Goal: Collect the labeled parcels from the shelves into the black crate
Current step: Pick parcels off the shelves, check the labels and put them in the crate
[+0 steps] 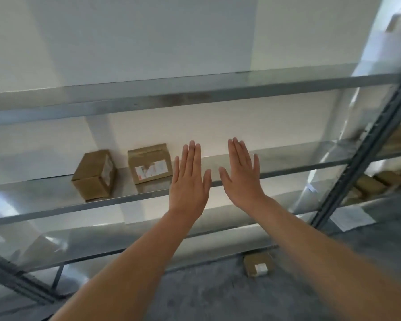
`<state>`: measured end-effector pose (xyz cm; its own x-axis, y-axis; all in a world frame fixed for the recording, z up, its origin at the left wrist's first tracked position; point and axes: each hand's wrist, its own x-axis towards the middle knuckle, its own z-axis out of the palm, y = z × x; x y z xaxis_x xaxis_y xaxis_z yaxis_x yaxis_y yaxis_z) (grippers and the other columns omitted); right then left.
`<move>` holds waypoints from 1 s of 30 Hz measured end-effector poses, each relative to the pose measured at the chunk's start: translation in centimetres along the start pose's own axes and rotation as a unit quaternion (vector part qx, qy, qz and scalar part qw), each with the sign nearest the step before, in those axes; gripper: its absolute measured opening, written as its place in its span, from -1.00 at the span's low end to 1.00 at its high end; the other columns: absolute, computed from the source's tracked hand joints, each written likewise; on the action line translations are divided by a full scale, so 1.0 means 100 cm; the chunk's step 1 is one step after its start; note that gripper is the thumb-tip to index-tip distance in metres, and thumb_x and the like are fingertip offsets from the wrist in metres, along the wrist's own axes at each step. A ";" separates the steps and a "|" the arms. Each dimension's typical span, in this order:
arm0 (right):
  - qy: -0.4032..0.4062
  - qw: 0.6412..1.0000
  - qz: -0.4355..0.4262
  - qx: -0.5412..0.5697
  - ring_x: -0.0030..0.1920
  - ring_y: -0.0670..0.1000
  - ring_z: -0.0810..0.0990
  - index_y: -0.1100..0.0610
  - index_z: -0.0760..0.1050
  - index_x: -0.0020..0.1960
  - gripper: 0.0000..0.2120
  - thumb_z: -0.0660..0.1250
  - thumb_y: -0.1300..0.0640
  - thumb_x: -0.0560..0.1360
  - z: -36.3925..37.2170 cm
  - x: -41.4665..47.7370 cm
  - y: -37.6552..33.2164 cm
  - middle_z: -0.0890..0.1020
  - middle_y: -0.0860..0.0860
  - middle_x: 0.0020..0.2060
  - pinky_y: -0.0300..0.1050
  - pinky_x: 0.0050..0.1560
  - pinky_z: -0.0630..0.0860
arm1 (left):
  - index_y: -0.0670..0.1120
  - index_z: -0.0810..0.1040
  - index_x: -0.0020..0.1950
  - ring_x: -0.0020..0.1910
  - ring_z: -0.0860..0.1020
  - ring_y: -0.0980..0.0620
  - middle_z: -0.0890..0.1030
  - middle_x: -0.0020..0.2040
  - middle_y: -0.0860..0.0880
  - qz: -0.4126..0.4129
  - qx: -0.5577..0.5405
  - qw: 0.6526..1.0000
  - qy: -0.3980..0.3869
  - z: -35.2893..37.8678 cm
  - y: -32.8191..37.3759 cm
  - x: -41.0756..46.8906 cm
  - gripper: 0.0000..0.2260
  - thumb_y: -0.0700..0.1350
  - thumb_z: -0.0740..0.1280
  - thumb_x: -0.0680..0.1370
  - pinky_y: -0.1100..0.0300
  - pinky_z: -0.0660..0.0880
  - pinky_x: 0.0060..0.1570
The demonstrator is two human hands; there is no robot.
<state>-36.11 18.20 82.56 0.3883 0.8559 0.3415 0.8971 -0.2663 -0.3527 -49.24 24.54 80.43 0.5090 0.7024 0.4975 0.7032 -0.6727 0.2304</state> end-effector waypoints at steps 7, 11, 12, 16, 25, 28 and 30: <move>0.050 0.987 0.149 -0.021 0.57 -0.09 -0.27 0.07 -0.25 0.61 -0.36 0.02 -0.01 0.68 -0.075 -0.088 0.151 -0.21 -0.07 0.60 0.09 0.54 -0.33 | -0.12 -0.15 0.61 0.59 -0.21 0.03 -0.14 0.63 -0.04 0.136 -0.074 0.986 -0.056 0.053 0.155 -0.014 -0.45 0.08 -0.13 0.69 0.01 -0.15 0.57; 0.065 0.970 0.230 -0.046 0.59 -0.06 -0.23 0.07 -0.21 0.62 -0.38 0.00 -0.03 0.67 -0.104 -0.136 0.212 -0.17 -0.05 0.61 0.18 0.56 -0.24 | -0.13 -0.12 0.62 0.59 -0.18 0.04 -0.11 0.63 -0.05 0.190 -0.111 0.972 -0.084 0.076 0.220 -0.027 -0.46 0.06 -0.09 0.70 0.06 -0.20 0.56; 0.064 0.966 0.245 -0.048 0.58 -0.06 -0.24 0.08 -0.21 0.62 -0.38 0.00 -0.03 0.68 -0.109 -0.147 0.223 -0.17 -0.05 0.61 0.16 0.56 -0.26 | -0.13 -0.11 0.62 0.59 -0.18 0.04 -0.10 0.63 -0.05 0.201 -0.115 0.969 -0.092 0.081 0.232 -0.030 -0.46 0.06 -0.08 0.70 0.07 -0.20 0.56; 0.069 0.956 0.281 -0.059 0.58 -0.06 -0.24 0.08 -0.20 0.62 -0.39 -0.01 -0.02 0.67 -0.118 -0.181 0.258 -0.15 -0.04 0.61 0.12 0.53 -0.28 | -0.13 -0.09 0.62 0.60 -0.16 0.03 -0.09 0.63 -0.05 0.225 -0.141 0.956 -0.124 0.106 0.268 -0.041 -0.46 0.05 -0.06 0.70 0.06 -0.18 0.56; 0.002 0.947 0.314 -0.060 0.58 -0.06 -0.23 0.09 -0.18 0.62 -0.37 0.03 -0.02 0.67 -0.080 -0.167 0.309 -0.13 -0.04 0.61 0.16 0.51 -0.30 | -0.08 -0.10 0.62 0.58 -0.21 0.10 -0.10 0.63 0.00 0.194 -0.169 0.946 -0.195 0.187 0.274 -0.041 -0.46 0.08 -0.06 0.70 0.11 -0.24 0.55; -0.023 0.951 0.301 -0.063 0.59 -0.05 -0.23 0.09 -0.18 0.62 -0.38 0.01 -0.03 0.67 -0.055 -0.137 0.323 -0.13 -0.03 0.61 0.14 0.50 -0.31 | -0.10 -0.08 0.62 0.59 -0.16 0.06 -0.05 0.63 -0.03 0.171 -0.165 0.948 -0.210 0.221 0.263 -0.027 -0.46 0.10 -0.11 0.68 0.09 -0.20 0.56; -0.044 0.952 0.295 -0.064 0.59 -0.05 -0.23 0.09 -0.18 0.62 -0.39 0.01 -0.03 0.67 -0.037 -0.113 0.334 -0.12 -0.03 0.61 0.12 0.49 -0.32 | -0.11 -0.10 0.62 0.60 -0.16 0.04 -0.06 0.63 -0.05 0.154 -0.162 0.948 -0.225 0.244 0.254 -0.014 -0.41 0.15 -0.21 0.65 0.09 -0.19 0.55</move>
<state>-9.74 -1.99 70.10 0.8190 0.5723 0.0413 0.5485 -0.7596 -0.3495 -19.98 12.20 65.17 0.8775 0.4397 0.1916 0.3340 -0.8469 0.4137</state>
